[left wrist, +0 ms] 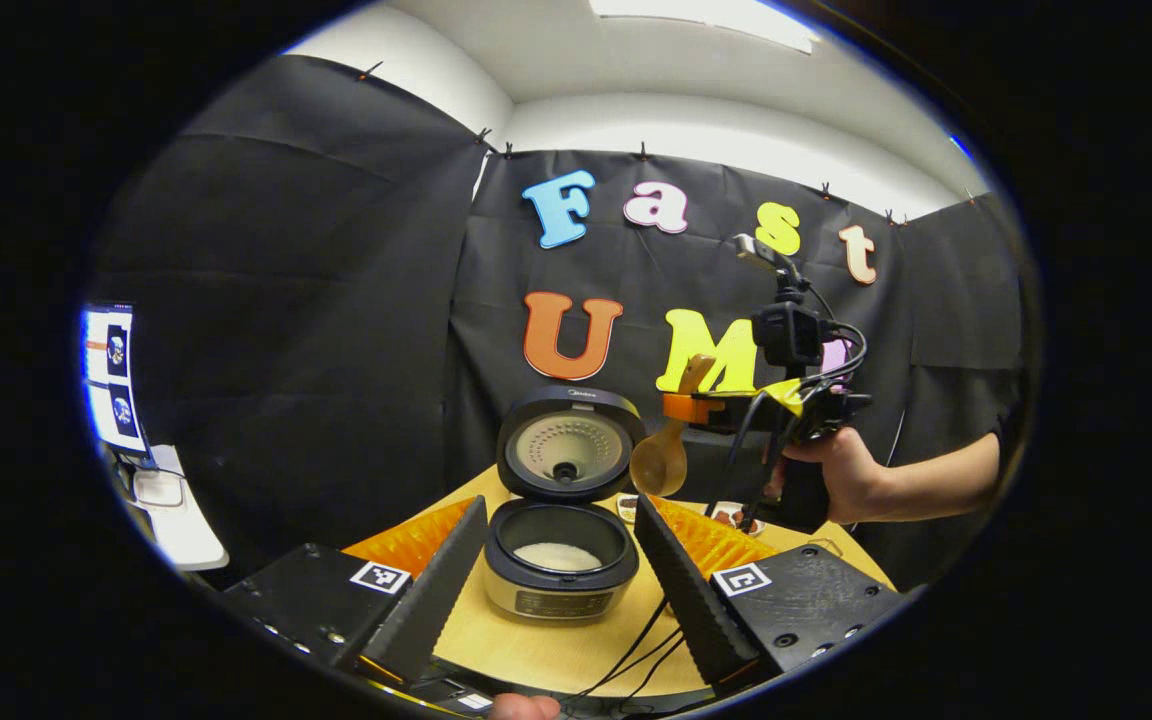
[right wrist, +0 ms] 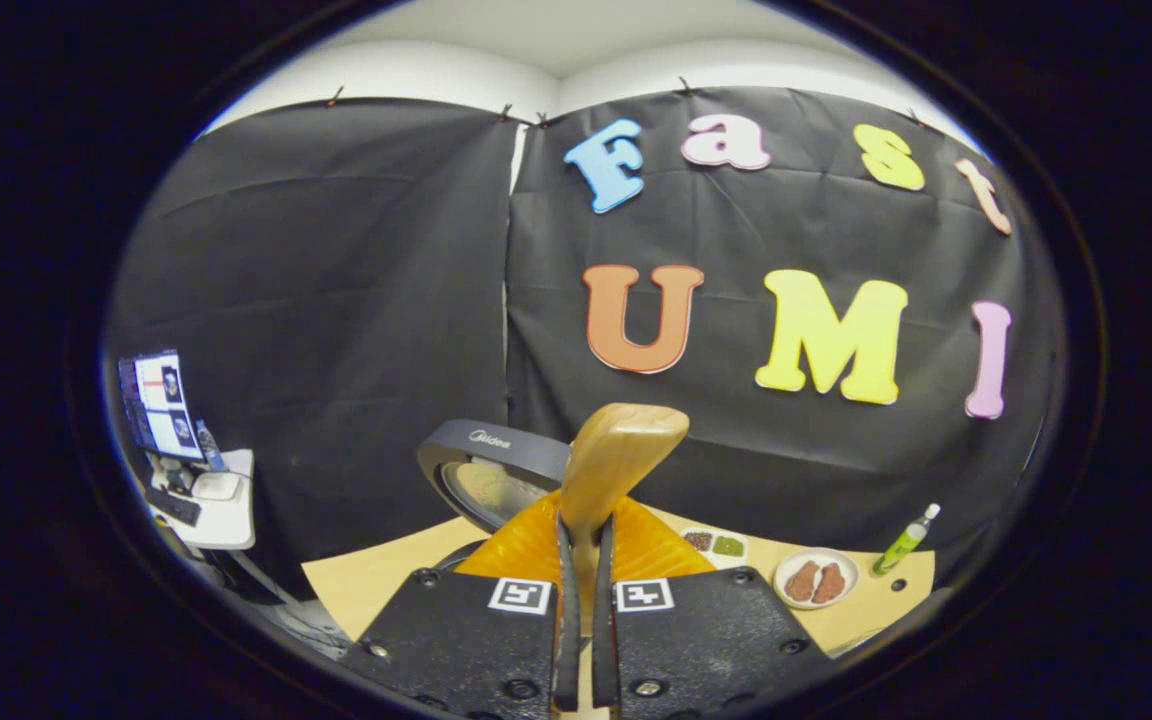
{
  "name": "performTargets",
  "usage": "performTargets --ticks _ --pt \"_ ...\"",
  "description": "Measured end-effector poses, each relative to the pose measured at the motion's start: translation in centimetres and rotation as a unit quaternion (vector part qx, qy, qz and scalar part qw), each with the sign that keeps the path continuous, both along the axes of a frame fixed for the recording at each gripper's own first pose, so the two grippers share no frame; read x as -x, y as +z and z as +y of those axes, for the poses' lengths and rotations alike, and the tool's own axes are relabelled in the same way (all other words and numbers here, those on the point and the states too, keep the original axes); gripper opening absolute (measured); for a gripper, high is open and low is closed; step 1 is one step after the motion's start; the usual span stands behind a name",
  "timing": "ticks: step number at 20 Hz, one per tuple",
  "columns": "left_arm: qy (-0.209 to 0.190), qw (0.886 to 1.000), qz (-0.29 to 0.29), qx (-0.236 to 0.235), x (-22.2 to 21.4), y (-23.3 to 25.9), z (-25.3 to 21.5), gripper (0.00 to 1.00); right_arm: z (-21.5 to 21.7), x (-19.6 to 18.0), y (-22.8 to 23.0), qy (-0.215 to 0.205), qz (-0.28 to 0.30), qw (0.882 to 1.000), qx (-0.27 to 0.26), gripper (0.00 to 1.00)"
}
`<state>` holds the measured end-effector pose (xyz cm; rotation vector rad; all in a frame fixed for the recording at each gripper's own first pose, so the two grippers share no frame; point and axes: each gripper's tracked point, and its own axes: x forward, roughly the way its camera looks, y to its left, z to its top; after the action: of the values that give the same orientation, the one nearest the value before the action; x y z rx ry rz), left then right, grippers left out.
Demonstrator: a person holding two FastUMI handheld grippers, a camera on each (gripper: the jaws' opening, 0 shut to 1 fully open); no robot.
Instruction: Close the left gripper, press the button to open the rice cooker; take a wooden spoon from the chopstick holder with the right hand, scoop a spoonful of rice and pour it into the rice cooker, then put the wooden spoon back into the chopstick holder.
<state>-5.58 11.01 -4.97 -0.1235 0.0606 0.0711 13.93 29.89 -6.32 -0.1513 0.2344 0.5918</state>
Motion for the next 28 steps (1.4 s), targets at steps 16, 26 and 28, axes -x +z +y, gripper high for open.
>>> performTargets --ticks 16,26,28 --pt "-0.02 1.0 0.015 -0.007 -5.6 1.9 -7.1 0.95 -33.3 -2.1 1.2 -0.23 0.048 0.967 -0.095 0.1" --pt "-0.013 0.999 0.044 -0.014 -9.0 2.6 -8.8 0.95 -44.7 -7.0 -10.4 -0.339 0.118 0.928 -0.099 0.11" --pt "-0.016 0.998 0.057 -0.022 -9.5 2.1 -9.3 0.95 -45.4 -7.9 -12.9 -0.34 0.125 0.928 -0.091 0.11"
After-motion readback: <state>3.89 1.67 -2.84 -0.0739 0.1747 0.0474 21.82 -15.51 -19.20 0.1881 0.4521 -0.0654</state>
